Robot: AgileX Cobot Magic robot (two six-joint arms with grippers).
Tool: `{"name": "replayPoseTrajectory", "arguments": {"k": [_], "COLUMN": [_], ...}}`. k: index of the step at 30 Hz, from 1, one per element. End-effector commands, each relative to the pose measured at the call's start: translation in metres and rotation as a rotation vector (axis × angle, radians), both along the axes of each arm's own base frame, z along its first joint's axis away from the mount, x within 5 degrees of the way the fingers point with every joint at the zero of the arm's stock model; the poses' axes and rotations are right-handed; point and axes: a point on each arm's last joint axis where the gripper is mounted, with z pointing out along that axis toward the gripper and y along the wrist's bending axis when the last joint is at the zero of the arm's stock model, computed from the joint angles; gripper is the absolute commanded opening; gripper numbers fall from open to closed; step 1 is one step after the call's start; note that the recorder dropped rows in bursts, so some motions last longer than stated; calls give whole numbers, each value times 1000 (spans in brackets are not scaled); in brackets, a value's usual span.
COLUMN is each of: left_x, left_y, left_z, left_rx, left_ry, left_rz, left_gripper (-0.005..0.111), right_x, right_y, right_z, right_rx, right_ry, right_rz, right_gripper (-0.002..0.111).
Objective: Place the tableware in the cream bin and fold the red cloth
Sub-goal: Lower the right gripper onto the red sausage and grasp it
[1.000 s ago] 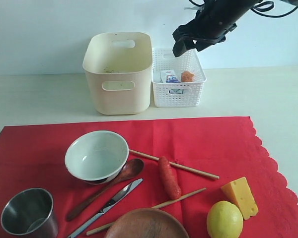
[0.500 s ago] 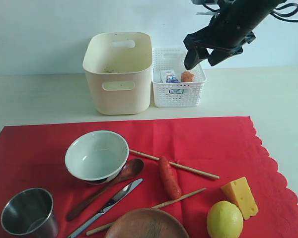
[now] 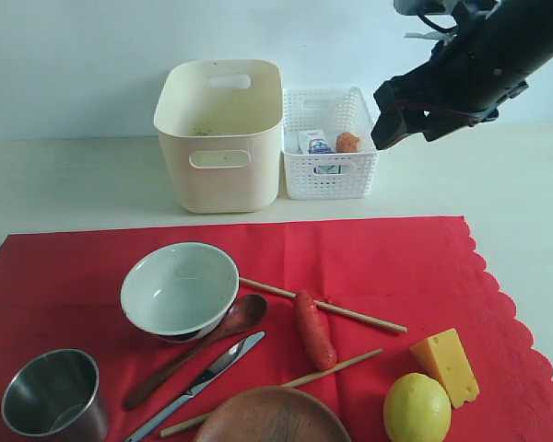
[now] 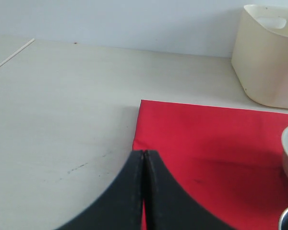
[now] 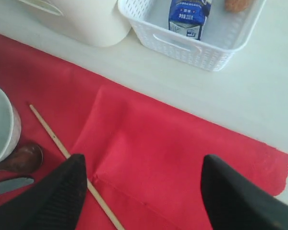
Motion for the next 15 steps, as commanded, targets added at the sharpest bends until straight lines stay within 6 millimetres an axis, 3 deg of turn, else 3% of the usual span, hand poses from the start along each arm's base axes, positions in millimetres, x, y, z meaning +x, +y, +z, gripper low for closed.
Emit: {"name": "replayPoseTrajectory", "arguments": {"k": [1, 15], "left_x": [0, 0], "left_y": [0, 0], "left_z": [1, 1], "left_rx": [6, 6], "left_ry": [-12, -12], "left_rz": [-5, -5], "left_gripper": [1, 1], "right_x": [-16, -39], "right_y": [4, 52], "right_z": [-4, -18], "right_rx": [-2, -114], "right_ry": [-32, -47], "right_rz": [5, 176], "right_gripper": [64, 64]}}
